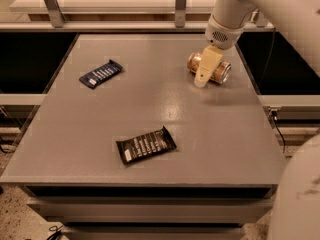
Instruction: Move orange can near rxbar chocolate
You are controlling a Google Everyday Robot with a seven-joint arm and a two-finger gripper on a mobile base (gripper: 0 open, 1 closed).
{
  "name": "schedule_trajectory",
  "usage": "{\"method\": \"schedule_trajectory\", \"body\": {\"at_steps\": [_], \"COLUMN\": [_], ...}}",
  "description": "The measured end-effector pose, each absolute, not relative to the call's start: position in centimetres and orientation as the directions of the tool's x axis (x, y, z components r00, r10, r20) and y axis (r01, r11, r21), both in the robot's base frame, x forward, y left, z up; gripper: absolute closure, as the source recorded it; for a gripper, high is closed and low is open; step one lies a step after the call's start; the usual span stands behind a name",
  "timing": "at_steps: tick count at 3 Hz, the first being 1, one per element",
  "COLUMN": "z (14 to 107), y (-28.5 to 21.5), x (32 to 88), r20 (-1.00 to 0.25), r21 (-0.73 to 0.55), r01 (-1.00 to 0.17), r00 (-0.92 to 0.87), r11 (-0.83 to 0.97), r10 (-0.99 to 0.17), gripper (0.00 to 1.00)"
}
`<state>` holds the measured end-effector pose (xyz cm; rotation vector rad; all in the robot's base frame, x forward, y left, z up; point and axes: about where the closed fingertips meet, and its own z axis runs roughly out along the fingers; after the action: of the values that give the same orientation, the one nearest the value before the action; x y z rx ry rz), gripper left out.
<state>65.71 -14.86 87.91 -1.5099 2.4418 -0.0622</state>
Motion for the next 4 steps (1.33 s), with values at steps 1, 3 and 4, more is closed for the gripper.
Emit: {"method": "schedule_trajectory", "body": {"at_steps": [1,3,4], "z": [86.49,85.64,86.18], "y": [-14.9,-15.53,-15.54], "x": [66.38,66.78,66.72], "r20": [-0.207,-0.247,-0.274], "r21": [-0.149,-0.12,-0.119], "r01": [-0.865,-0.852,-0.86], "r00": [-0.447,-0.472,-0.451], "r11": [0.48,0.51,0.495], "r10": [-0.87,-0.846,-0.849], "gripper": [0.15,0.59,0.83]}}
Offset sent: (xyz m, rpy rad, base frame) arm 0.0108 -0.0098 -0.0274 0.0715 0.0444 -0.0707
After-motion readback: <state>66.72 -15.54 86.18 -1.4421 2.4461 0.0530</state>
